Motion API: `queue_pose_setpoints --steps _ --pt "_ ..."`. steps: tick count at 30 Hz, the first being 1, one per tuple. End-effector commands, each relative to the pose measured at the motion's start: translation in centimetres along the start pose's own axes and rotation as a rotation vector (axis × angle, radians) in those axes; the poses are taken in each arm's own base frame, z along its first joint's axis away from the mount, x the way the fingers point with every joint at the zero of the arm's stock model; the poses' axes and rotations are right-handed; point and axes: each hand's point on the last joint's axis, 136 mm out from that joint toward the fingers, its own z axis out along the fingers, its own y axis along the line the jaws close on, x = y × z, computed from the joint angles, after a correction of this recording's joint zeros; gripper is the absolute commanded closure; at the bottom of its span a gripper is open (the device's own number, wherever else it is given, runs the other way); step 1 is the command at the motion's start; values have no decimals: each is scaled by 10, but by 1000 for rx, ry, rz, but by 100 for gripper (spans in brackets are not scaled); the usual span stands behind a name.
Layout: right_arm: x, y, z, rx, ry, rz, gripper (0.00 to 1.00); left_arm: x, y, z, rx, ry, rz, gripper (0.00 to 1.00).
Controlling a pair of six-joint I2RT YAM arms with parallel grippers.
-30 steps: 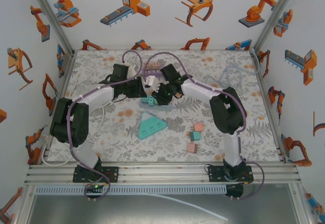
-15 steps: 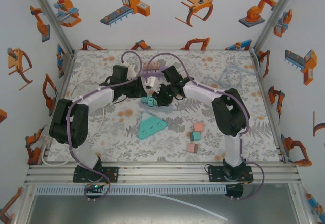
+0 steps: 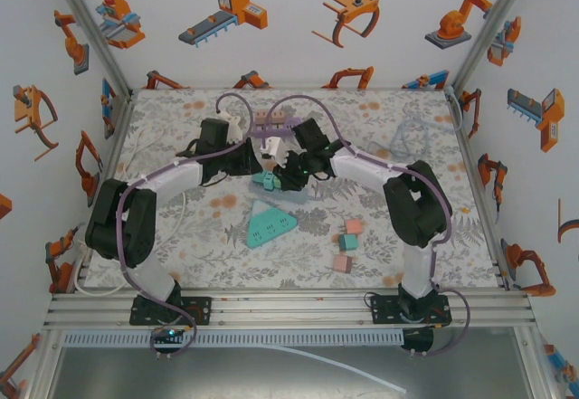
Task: Pull the plug off the socket
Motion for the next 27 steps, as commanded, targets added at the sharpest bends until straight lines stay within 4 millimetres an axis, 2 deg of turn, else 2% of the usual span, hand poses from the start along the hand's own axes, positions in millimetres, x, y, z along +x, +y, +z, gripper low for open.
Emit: queue_pose_setpoints --steps 1,4,6,10,12,20,27 --pt "-42 -7 -19 59 -114 -115 85 131 34 4 -99 410 -37 60" --pt "-33 -7 -13 52 -83 -104 86 145 35 4 -131 452 -5 60" --pt "-45 -3 -19 34 -130 -82 86 155 41 4 -170 468 -8 60" --pt "-81 -4 -45 29 -279 -40 88 168 55 3 -224 483 -17 60" --pt "-86 -4 -49 37 -295 -55 88 172 59 3 -239 489 -19 61" --pt "-77 8 -55 23 -295 -73 89 167 61 0 -260 469 -14 60" --pt "-70 10 -62 57 -281 -90 90 161 57 1 -249 458 -20 60"
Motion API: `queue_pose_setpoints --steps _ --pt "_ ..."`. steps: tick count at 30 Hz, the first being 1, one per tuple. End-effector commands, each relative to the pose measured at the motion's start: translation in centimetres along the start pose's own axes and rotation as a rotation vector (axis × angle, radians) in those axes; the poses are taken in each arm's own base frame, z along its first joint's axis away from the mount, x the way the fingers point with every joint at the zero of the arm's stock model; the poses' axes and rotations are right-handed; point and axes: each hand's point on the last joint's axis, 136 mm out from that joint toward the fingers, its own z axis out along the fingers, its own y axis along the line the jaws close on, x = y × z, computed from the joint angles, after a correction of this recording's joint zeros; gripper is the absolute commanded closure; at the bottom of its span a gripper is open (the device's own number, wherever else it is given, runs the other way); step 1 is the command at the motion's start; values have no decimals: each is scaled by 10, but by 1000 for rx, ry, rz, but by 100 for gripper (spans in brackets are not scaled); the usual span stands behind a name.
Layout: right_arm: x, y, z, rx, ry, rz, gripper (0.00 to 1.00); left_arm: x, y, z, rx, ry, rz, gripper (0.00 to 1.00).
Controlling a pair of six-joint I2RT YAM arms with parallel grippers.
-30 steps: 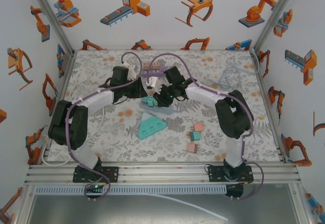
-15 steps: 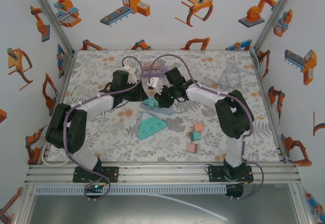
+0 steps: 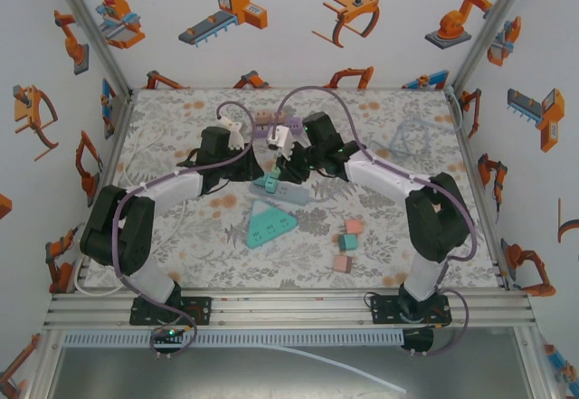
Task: Pull the plug off the socket
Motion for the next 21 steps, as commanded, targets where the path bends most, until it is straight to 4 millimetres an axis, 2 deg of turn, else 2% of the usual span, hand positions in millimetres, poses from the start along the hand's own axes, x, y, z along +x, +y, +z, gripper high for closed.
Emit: queue_pose_setpoints --steps 1,5,10,16,21 --pt "-15 5 -7 -2 -60 -33 90 151 54 -5 -216 492 -43 60" --pt "-27 1 -25 70 -102 48 90 132 37 -7 -155 441 -72 58" --pt "-36 -16 -61 254 -163 319 89 90 10 -10 -63 343 -104 53" --pt "-22 -21 -109 422 -193 673 90 39 -20 -19 26 244 -109 49" --pt "3 -13 -144 529 -213 953 91 1 -45 -48 94 136 -84 45"
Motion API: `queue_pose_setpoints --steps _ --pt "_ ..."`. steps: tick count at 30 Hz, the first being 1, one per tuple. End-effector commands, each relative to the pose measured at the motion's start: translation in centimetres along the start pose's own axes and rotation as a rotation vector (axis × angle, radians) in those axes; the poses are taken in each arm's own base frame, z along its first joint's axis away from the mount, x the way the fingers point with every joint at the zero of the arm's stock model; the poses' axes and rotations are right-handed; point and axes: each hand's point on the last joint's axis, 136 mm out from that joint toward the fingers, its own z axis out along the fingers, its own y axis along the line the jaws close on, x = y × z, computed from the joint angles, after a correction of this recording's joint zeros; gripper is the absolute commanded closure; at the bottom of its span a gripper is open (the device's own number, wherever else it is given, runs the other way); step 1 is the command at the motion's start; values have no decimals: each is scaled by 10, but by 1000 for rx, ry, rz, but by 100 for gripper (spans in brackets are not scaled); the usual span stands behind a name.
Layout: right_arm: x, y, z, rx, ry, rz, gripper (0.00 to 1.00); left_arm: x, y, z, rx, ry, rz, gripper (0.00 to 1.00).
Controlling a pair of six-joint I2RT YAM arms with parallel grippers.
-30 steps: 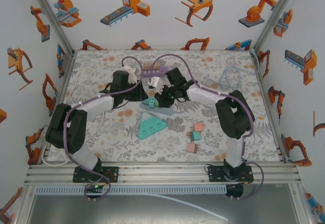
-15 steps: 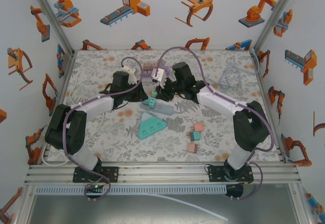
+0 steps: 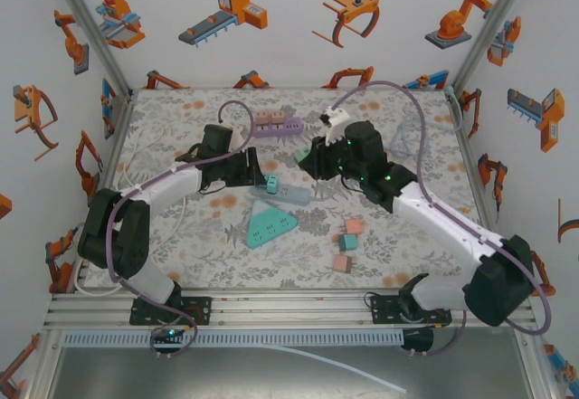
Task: Pull the plug off the socket
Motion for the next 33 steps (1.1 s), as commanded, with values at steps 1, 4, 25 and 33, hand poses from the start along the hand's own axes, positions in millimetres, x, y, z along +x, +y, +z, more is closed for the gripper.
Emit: queue_pose_setpoints --steps 1,4,25,33 --pt "18 -28 -21 155 10 298 91 -10 -37 -37 105 -31 15 44" --pt "36 -39 -33 214 21 422 91 -16 -68 -69 221 -98 88 43" --pt "183 -75 1 294 213 734 85 87 -150 -170 423 -154 660 1" --pt "213 -84 3 332 257 757 70 78 -141 -164 361 -209 644 3"
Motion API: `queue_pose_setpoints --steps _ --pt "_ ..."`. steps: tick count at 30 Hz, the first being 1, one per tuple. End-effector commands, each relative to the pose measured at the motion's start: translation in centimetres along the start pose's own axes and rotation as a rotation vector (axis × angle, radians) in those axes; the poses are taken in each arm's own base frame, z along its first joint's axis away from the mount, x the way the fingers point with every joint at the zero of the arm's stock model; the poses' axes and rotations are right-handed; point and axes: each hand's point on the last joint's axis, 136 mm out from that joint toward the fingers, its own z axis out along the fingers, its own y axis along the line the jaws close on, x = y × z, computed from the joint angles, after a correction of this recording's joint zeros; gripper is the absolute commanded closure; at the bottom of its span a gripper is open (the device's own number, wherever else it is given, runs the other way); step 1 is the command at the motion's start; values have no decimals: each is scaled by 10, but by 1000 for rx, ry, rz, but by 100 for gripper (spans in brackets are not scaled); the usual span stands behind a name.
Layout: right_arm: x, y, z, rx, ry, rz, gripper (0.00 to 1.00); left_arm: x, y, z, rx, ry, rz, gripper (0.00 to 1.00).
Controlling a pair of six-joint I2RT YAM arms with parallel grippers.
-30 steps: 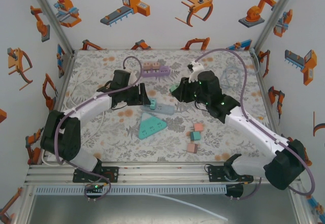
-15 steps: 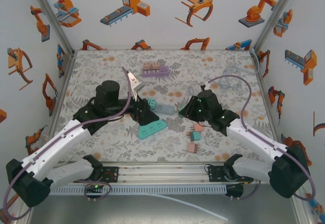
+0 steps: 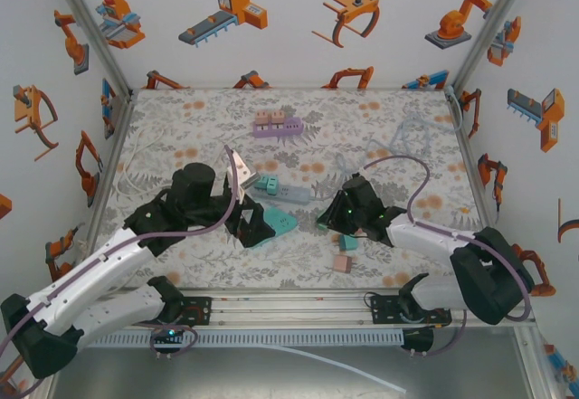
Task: Pull the plug off the socket
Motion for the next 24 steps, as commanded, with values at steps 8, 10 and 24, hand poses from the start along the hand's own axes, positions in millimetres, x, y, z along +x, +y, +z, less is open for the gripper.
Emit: queue_pose_setpoints --steps 8,10,24 --pt "4 -17 -5 40 -21 31 53 -2 27 -5 -163 -48 6 3" --pt "3 -19 -8 49 -28 29 52 -3 25 -3 -148 -48 7 3" --pt "-35 8 -60 54 -174 -84 51 3 51 11 -270 32 -84 3"
